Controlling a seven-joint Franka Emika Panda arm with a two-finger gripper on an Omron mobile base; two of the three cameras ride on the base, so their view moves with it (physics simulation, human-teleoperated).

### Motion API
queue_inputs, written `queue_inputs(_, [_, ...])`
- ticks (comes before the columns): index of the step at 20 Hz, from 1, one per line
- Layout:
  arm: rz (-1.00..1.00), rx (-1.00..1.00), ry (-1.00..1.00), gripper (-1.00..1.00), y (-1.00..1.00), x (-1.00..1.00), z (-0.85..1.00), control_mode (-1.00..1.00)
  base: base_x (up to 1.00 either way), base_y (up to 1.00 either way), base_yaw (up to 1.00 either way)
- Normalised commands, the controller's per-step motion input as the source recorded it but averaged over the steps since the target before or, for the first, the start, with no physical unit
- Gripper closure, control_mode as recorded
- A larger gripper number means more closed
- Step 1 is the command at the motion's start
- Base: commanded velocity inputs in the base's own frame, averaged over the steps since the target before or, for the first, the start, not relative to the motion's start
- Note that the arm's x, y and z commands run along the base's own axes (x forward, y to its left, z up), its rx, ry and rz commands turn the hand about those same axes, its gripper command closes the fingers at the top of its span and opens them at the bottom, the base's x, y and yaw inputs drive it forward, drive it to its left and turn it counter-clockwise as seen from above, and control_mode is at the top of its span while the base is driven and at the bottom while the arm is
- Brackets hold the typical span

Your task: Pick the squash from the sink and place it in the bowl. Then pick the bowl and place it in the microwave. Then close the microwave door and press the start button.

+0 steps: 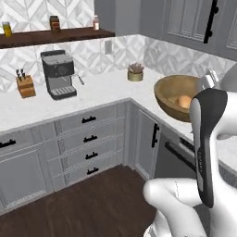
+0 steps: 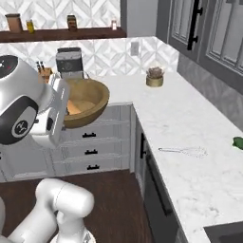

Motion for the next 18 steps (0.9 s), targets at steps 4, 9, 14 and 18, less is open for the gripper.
queue_inputs(4, [0.0, 0.0, 0.0, 1.0, 0.0, 0.0, 0.0, 1.0, 0.0, 0.0, 1.0])
queue_inputs(9, [0.0, 0.0, 0.0, 1.0, 0.0, 0.0, 0.0, 1.0, 0.0, 0.0, 1.0])
queue_inputs(14, [0.0, 0.0, 0.0, 1.0, 0.0, 0.0, 0.0, 1.0, 0.0, 0.0, 1.0])
queue_inputs(18, [0.0, 0.0, 0.0, 1.0, 0.0, 0.0, 0.0, 1.0, 0.0, 0.0, 1.0])
